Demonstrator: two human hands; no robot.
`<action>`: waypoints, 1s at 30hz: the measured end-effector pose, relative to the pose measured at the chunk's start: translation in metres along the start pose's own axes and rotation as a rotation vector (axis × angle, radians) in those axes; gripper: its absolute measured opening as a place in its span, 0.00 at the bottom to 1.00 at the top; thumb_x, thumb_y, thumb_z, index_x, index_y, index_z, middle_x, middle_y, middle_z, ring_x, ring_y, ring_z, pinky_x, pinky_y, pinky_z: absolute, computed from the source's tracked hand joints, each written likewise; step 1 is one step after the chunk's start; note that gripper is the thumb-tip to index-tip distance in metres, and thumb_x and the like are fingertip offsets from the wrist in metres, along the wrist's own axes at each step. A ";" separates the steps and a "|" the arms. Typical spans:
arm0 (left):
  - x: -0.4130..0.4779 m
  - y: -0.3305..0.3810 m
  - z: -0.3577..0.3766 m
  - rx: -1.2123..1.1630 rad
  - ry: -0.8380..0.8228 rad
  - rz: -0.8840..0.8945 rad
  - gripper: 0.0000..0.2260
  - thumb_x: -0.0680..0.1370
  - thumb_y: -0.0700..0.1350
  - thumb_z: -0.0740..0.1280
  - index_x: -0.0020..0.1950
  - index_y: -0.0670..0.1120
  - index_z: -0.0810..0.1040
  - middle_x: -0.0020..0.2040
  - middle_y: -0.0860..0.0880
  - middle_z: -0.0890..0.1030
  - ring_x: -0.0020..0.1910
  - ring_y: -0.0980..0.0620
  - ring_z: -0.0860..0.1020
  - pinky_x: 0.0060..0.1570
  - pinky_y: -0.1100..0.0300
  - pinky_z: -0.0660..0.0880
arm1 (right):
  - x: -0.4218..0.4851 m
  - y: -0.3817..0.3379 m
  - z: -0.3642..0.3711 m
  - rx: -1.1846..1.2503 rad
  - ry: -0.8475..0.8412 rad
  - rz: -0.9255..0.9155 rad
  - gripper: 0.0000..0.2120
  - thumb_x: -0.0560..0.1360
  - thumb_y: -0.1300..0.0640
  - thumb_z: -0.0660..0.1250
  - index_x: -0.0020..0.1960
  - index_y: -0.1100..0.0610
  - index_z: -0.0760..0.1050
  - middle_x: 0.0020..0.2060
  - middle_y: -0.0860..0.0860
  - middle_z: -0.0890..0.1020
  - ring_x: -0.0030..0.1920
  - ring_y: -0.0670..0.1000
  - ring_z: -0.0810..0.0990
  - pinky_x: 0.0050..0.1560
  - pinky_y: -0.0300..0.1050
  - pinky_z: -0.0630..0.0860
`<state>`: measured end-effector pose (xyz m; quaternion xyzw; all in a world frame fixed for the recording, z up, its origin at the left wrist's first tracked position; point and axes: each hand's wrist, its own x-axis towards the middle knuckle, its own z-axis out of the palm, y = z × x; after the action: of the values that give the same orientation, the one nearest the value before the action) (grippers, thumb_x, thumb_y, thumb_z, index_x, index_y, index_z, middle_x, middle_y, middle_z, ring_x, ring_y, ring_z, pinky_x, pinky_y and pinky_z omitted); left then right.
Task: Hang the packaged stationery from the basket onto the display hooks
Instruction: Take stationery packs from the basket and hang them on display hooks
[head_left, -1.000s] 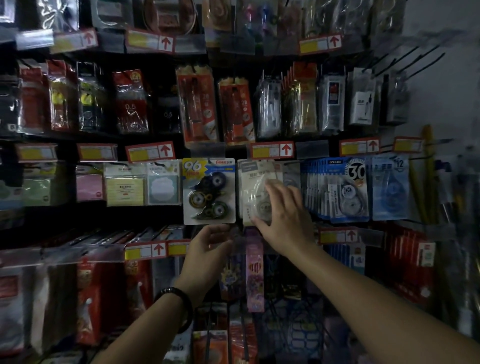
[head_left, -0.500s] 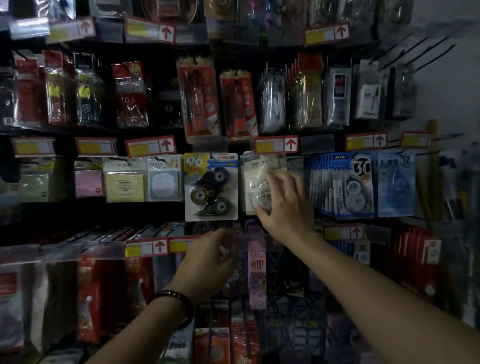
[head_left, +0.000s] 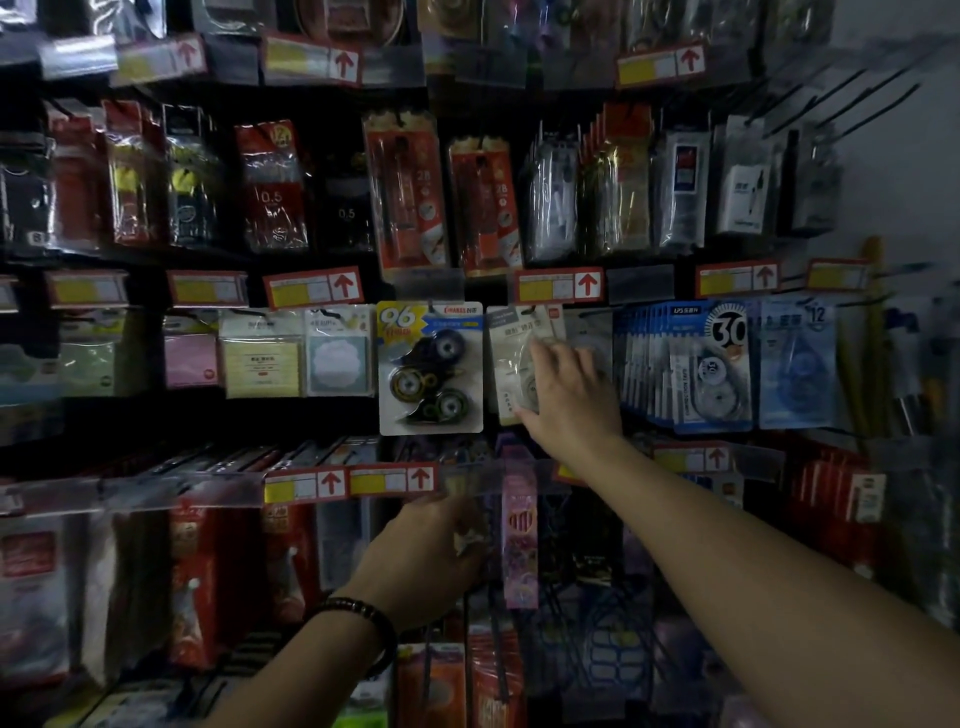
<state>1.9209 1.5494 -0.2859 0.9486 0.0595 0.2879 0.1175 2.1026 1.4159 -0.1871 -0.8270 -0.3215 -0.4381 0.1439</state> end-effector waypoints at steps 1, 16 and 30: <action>-0.004 0.001 0.001 -0.012 -0.009 -0.001 0.08 0.82 0.55 0.68 0.61 0.58 0.78 0.57 0.58 0.78 0.55 0.56 0.79 0.55 0.55 0.82 | 0.001 -0.001 0.000 0.005 -0.013 0.000 0.47 0.74 0.40 0.75 0.82 0.53 0.52 0.75 0.54 0.68 0.71 0.60 0.67 0.61 0.58 0.78; -0.147 -0.022 0.081 -0.087 -0.325 -0.145 0.02 0.82 0.53 0.67 0.53 0.59 0.78 0.50 0.60 0.83 0.49 0.58 0.82 0.44 0.65 0.76 | -0.184 -0.025 -0.007 0.407 0.072 -0.136 0.12 0.79 0.50 0.66 0.57 0.56 0.78 0.52 0.51 0.77 0.55 0.55 0.77 0.51 0.53 0.78; -0.385 -0.068 0.272 -0.124 -0.863 -0.470 0.11 0.83 0.48 0.67 0.63 0.49 0.83 0.59 0.45 0.86 0.58 0.43 0.83 0.57 0.52 0.80 | -0.606 -0.048 0.133 0.557 -1.120 0.428 0.04 0.76 0.52 0.72 0.45 0.52 0.81 0.41 0.47 0.85 0.44 0.50 0.85 0.45 0.49 0.82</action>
<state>1.7520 1.4940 -0.7278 0.9334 0.2006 -0.1623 0.2494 1.9075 1.2752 -0.7605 -0.9074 -0.2776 0.1962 0.2472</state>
